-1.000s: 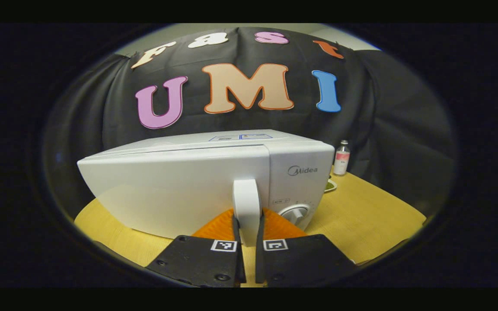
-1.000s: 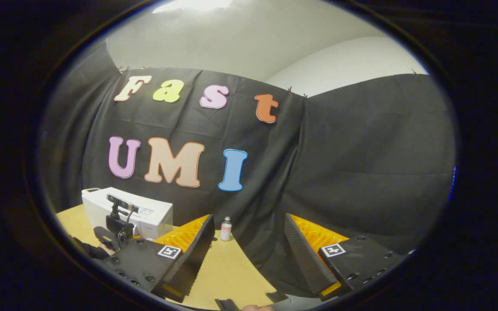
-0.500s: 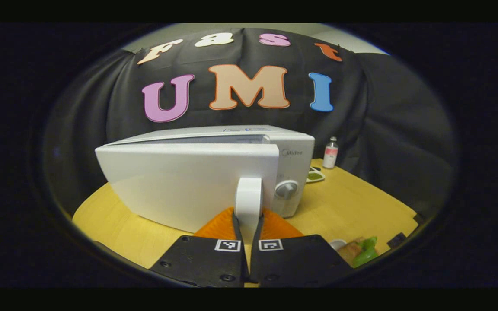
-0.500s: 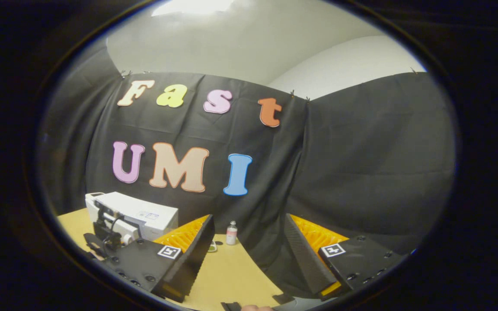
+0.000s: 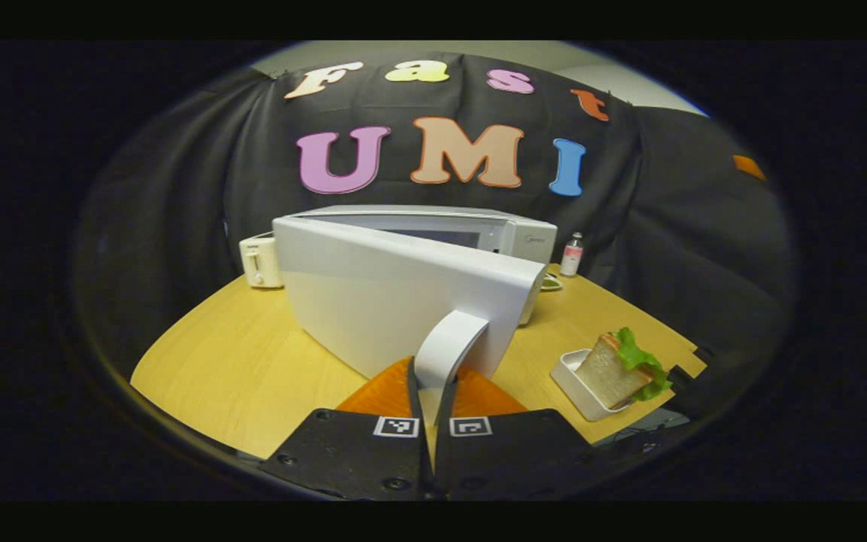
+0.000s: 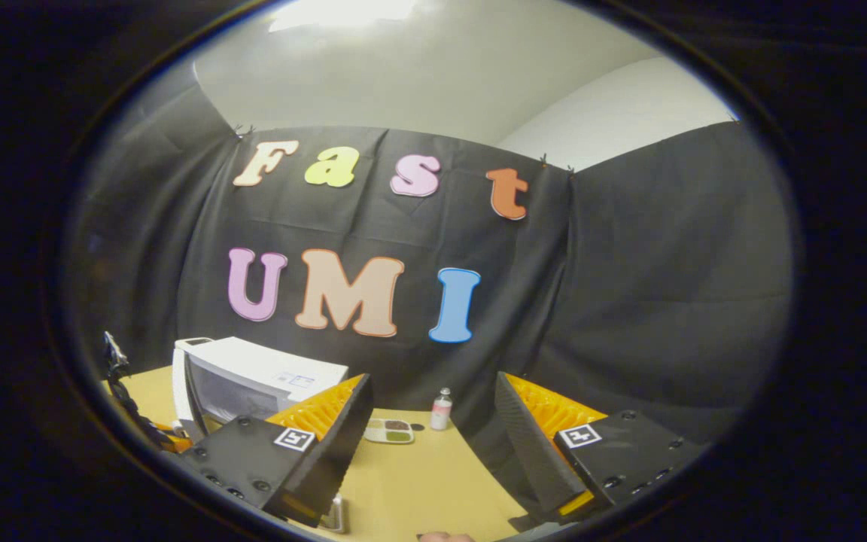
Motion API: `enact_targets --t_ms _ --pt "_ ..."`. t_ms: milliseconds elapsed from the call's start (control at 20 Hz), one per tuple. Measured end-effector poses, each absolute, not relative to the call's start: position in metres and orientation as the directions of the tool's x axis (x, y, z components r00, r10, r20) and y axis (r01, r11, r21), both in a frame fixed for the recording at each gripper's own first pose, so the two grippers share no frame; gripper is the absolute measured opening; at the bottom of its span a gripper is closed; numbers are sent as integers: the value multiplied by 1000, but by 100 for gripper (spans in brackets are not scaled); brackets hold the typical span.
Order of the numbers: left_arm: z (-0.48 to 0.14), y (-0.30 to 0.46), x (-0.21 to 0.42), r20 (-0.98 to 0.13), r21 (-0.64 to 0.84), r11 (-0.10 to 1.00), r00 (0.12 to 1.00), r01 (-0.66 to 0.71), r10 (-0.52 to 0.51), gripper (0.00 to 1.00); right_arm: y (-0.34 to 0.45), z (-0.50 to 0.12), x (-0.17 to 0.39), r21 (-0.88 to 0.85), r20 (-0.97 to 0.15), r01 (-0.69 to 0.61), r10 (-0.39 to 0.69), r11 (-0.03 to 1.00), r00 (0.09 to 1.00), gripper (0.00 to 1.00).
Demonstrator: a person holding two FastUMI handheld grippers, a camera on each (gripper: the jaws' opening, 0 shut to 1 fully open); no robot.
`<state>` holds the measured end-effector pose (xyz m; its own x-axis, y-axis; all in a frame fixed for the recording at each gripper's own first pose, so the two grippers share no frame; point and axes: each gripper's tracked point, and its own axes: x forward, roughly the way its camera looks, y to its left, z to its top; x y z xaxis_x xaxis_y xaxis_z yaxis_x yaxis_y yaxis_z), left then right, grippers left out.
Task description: Open the microwave oven with the left hand, put the food in, and close the microwave oven.
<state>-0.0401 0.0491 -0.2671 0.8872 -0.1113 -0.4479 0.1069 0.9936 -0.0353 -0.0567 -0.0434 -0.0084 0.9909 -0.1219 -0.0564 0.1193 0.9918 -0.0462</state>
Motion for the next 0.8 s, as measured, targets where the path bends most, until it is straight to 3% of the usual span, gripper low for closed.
enact_targets --t_ms 300,800 --pt "-262 128 -76 -450 17 999 893 28 -17 0 19 -29 -48 -55 -55 69 -72 996 996 97" --pt "-258 201 -87 -452 9 1000 892 -19 21 0 85 -59 -51 -82 -79 30 -37 996 996 97"
